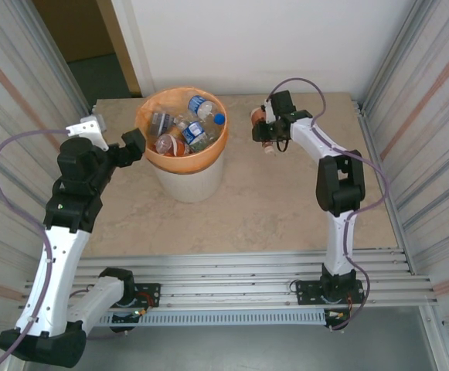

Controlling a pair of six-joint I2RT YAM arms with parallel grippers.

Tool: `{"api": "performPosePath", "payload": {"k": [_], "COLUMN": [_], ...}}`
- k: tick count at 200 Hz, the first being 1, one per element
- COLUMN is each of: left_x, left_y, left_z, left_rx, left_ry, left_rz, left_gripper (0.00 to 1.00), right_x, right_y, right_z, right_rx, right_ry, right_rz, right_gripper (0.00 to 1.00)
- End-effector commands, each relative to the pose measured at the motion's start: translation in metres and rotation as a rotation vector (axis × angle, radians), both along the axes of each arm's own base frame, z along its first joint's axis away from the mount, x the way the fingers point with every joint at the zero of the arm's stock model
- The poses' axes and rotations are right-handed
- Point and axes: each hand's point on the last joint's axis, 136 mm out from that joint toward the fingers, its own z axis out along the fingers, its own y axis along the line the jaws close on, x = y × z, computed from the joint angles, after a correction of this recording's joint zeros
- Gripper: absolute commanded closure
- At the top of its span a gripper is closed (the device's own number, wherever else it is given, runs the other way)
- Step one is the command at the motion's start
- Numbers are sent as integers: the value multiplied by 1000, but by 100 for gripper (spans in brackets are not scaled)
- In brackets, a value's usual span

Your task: Put the plastic bottles in the bin

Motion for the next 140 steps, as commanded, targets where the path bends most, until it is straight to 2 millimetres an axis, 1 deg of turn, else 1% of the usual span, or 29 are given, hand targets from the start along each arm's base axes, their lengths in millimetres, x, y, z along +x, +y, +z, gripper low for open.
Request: {"api": "performPosePath", "payload": {"k": [1,27,54,65,84,104,124,140], "left_x": [4,10,13,14,15,16,18,19], "left_y": [-8,-12,-9,-8,-6,-7,-14,-27], "left_z": [13,10,5,2,-1,0,4,9], "left_rx": [-44,-56,-60,-59,-55,-67,-99,-146], "left_ry": [-36,-34,-39,-36,-33,-44,-62,-83], "left_rz": [-44,-56,-40,-32,-20,-21,-59,-128], "left_gripper": [1,1,1,1,1,1,2,5], "right_x": [-10,-31,-55,-66,-85,-103,-118,-130], "right_y": [3,5,6,9,19,30,43,54], "right_z": [56,91,129,144,170,196,219,234], "right_rx": [40,24,-13,-28,-52,-48,-12,36], "right_ry": [-107,-164,-212,-232,-288,-348,-403,-449], "right_rz": [-23,-13,-23,-20,2,30,75,125], "right_gripper": [62,62,61,61,61,61,61,60]}}
